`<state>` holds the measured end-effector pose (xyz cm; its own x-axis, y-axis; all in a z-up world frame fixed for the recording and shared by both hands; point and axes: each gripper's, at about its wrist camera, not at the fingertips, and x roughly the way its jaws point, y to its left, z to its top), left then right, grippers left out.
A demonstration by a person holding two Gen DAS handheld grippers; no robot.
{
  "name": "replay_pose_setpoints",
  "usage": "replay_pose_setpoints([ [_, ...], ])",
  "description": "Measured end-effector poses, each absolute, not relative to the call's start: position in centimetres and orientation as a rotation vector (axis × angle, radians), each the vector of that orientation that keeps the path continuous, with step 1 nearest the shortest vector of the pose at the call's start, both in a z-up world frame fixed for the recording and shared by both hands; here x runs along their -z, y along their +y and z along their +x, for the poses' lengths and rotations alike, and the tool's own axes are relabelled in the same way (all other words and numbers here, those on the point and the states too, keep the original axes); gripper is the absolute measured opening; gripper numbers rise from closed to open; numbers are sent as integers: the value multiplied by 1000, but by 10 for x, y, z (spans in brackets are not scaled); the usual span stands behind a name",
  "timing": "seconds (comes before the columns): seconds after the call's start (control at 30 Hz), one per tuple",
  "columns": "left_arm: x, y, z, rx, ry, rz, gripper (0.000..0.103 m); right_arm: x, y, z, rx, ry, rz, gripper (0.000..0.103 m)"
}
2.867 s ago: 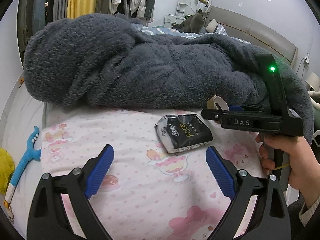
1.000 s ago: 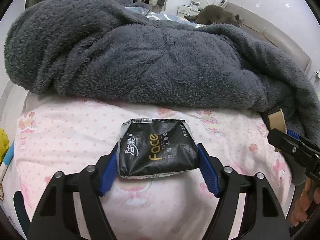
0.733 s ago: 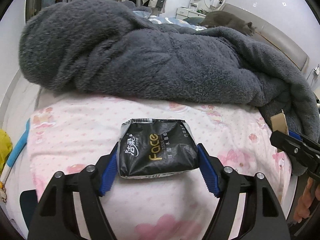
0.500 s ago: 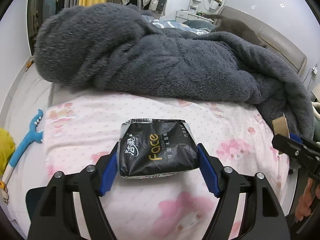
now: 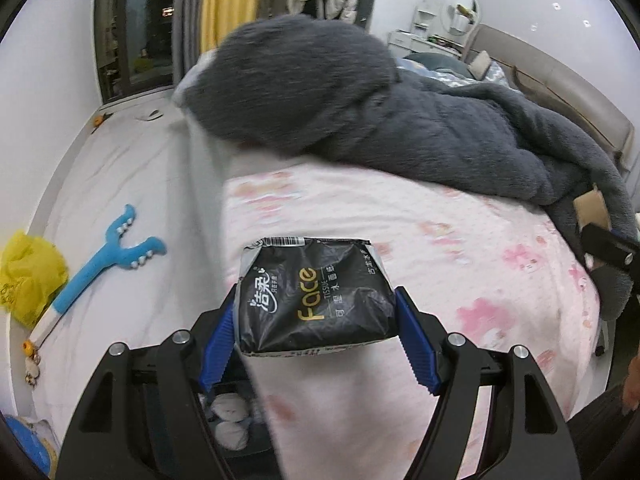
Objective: Collect trash
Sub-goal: 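Lift both held items and carry them over the green bin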
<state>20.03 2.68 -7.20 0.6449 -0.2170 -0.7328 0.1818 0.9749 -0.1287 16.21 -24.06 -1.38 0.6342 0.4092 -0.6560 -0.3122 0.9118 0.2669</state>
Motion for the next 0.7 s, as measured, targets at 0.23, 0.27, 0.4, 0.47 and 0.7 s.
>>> replay_pose_setpoints([
  [0.23,81,71,192,171,867,-80,75,6,-193,163,-481,780,104,47],
  [0.27,83,77,191,164,875,-86,75,6,-186,164,-492,779,99,47],
  [0.4,97,98,188,138,920,-97,75,5,-164,164,-525,785,84,47],
  [0.47,104,105,187,127,949,-95,75,6,-151,165,-541,792,72,47],
  [0.7,137,135,183,82,1082,-112,75,9,-115,166,-592,820,40,47],
])
